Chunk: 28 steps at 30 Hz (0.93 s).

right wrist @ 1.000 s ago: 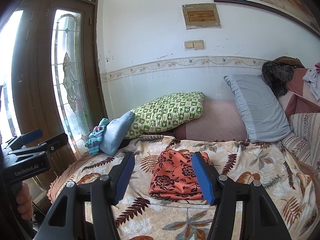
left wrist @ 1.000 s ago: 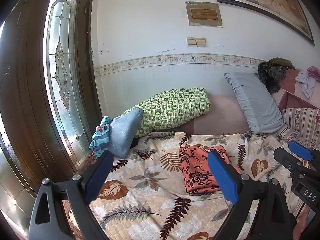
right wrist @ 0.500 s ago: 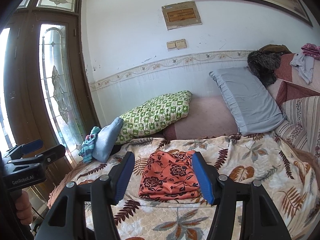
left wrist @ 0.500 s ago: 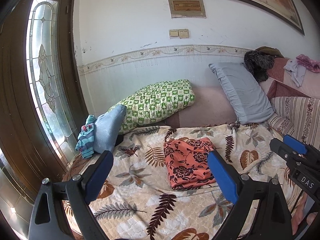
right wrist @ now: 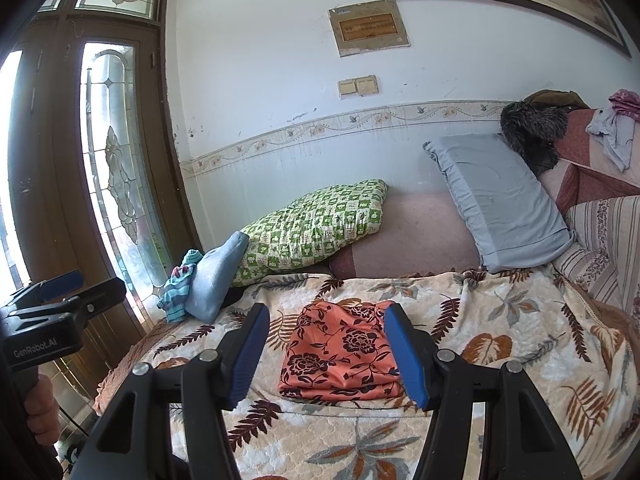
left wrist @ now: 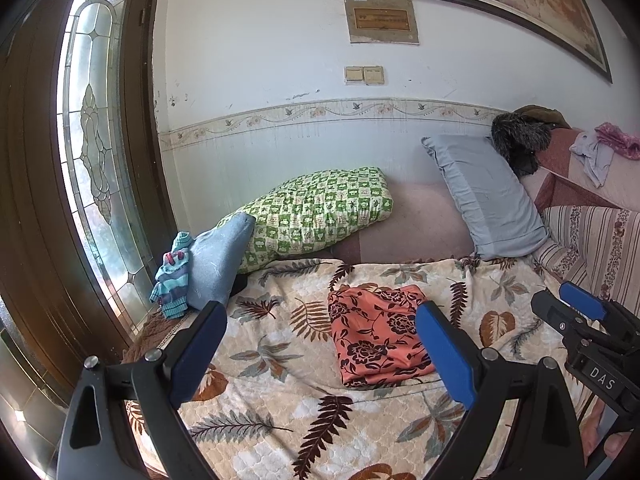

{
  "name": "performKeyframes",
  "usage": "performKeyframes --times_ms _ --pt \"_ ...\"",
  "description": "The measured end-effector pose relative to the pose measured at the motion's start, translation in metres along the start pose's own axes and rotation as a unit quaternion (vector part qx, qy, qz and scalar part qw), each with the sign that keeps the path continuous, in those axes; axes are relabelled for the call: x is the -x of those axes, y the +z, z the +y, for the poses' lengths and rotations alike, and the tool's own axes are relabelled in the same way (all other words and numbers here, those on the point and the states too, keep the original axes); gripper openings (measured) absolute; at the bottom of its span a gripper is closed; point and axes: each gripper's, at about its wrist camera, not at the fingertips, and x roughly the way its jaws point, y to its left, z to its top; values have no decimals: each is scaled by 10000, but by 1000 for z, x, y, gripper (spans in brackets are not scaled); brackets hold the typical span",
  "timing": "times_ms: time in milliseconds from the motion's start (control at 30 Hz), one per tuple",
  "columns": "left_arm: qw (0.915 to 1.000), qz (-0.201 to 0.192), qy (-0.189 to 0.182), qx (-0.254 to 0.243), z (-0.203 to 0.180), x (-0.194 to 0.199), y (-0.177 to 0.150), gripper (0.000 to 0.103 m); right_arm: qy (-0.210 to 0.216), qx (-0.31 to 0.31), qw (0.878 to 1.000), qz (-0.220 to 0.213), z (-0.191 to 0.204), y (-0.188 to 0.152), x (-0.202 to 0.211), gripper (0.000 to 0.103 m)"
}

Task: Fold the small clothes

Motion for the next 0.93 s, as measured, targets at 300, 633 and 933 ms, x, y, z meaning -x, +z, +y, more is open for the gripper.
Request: performKeyframes --times_ms 300,633,933 --pt "10000 -16 -7 20 10 -6 -3 95 51 168 9998 110 14 -3 -15 64" --pt "10000 -31 -39 77 23 -21 -5 95 193 278 9989 322 32 -7 -40 64" --pt "9998 151 -1 136 35 -49 -16 95 279 327 9978 512 41 -11 -68 64"
